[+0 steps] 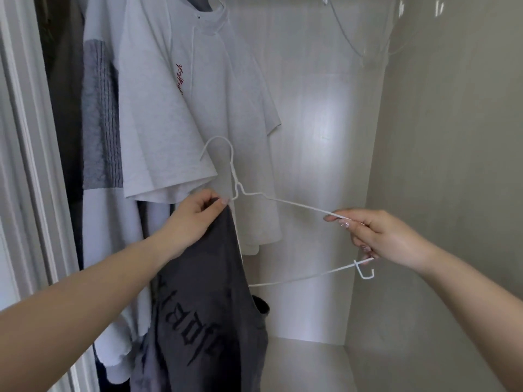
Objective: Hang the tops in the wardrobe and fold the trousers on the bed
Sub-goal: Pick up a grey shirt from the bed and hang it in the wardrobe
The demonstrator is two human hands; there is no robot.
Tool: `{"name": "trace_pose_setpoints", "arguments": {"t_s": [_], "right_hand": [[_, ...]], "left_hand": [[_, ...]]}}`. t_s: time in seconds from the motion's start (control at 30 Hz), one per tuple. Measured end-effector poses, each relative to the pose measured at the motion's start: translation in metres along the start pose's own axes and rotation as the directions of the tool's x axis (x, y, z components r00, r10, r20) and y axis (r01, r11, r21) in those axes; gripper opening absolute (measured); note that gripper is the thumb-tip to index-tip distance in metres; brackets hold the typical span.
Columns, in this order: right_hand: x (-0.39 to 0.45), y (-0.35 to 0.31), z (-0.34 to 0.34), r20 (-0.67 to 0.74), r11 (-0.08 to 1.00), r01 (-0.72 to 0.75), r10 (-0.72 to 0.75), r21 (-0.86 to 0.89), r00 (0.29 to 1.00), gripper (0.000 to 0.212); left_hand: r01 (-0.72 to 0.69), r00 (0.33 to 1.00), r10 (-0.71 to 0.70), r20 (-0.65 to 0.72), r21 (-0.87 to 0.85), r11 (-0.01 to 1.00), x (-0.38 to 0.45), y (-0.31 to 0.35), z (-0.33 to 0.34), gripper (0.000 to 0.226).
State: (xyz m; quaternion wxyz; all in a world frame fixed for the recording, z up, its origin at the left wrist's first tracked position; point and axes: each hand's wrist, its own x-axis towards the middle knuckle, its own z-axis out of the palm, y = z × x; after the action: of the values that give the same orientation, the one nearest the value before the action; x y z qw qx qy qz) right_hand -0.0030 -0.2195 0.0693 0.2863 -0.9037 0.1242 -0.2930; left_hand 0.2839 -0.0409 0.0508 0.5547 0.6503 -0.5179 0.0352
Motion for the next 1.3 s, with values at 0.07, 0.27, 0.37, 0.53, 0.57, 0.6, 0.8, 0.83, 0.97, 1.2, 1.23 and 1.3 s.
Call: {"name": "trace_pose_setpoints", "arguments": {"t_s": [0.07,0.27,0.37,0.53,0.57,0.6,0.8,0.83,0.97,1.2,1.23,1.3], "right_hand": [[0.002,0.002,0.005,-0.001,1.0,-0.01,0.01,-0.015,1.0,0.024],[0.003,-0.009,0.021,-0.149,0.729,0.181,-0.364,-0.661,0.919,0.035],[-0.005,-0.014,0.036,-0.163,0.542,0.283,-0.633,-0.791,0.757,0.04],[-0.029,-0.021,0.103,0.127,0.483,0.597,-0.699,-0.641,0.703,0.031],[-0.033,-0.018,0.119,0.19,0.552,0.59,-0.615,-0.59,0.765,0.036],[-0.036,-0.015,0.133,0.242,0.651,0.537,-0.491,-0.536,0.837,0.042],[-0.032,0.02,0.186,0.443,0.985,0.124,-0.057,-0.123,0.895,0.062],[-0.033,0.021,0.192,0.477,0.99,0.104,-0.047,-0.094,0.877,0.055],[-0.036,0.024,0.207,0.641,0.984,0.072,0.05,-0.163,0.766,0.038],[-0.036,0.055,0.18,0.546,0.882,0.215,0.056,-0.42,0.836,0.038],[-0.035,0.061,0.171,0.514,0.864,0.226,0.044,-0.449,0.856,0.035],[-0.032,0.074,0.153,0.448,0.815,0.247,0.017,-0.524,0.894,0.029]], "left_hand": [[0.001,0.997,0.0,-0.074,0.011,1.0,-0.001,0.001,0.004,0.027],[0.048,0.972,-0.05,-0.229,-0.013,0.999,-0.007,-0.005,0.017,0.028],[0.043,0.975,-0.051,-0.215,-0.045,0.998,-0.007,-0.009,0.016,0.017],[0.015,0.985,-0.004,-0.175,0.06,0.998,-0.009,-0.006,0.018,0.028],[0.006,0.987,0.006,-0.163,0.072,0.997,-0.01,-0.005,0.018,0.028],[-0.007,0.988,0.019,-0.15,0.077,0.997,-0.012,-0.004,0.019,0.028],[-0.031,0.994,0.035,-0.101,0.039,0.999,-0.017,0.001,0.018,0.031],[-0.015,0.994,0.017,-0.107,0.018,1.0,-0.018,0.0,0.017,0.034],[0.058,0.989,-0.062,-0.135,-0.027,0.998,-0.021,-0.007,0.012,0.05],[0.181,0.973,-0.161,-0.168,0.116,0.977,-0.033,-0.034,-0.013,0.056],[0.197,0.969,-0.175,-0.177,0.111,0.974,-0.036,-0.04,-0.015,0.056],[0.221,0.962,-0.2,-0.188,0.101,0.97,-0.04,-0.05,-0.018,0.055]]}}
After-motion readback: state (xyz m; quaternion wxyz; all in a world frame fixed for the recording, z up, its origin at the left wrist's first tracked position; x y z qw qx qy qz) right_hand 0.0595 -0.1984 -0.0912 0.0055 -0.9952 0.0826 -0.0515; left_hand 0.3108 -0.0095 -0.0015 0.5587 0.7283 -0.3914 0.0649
